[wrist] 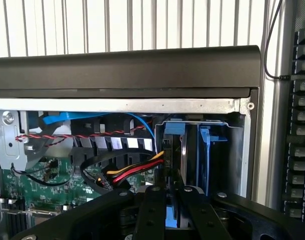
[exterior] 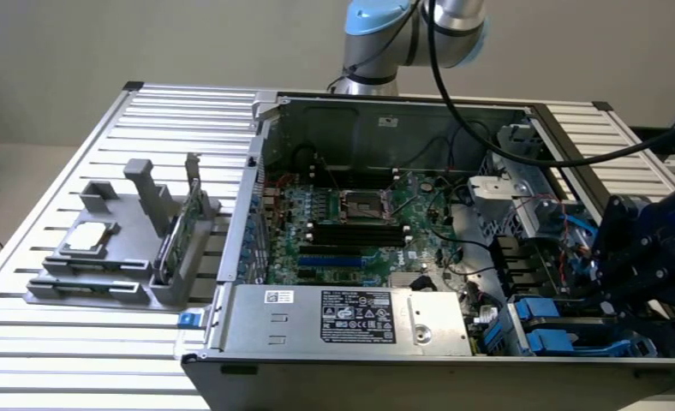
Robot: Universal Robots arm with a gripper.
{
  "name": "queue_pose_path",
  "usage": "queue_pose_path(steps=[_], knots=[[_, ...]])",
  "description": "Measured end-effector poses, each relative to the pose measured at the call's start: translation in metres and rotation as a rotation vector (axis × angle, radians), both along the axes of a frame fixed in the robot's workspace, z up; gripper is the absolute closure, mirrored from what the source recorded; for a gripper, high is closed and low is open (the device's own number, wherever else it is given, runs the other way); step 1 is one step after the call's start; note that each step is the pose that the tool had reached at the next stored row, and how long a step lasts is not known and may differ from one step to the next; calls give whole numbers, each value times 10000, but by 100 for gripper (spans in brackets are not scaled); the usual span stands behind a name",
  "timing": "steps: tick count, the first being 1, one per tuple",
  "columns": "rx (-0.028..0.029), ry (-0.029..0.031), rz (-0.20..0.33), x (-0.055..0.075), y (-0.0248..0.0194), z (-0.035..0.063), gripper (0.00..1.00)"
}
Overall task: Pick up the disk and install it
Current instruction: 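Insert the first disk wire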
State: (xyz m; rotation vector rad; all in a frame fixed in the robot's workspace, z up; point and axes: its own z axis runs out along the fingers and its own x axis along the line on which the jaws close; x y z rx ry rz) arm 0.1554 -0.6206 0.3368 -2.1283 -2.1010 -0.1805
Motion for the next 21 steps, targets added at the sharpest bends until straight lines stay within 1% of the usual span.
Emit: queue_pose_path(steps=[7,15,21], knots=[[-16,0,-1,10,1,0,84],[-47,0,0,10,3,-11,84],[-49,1,-1,19,14,-16,84]])
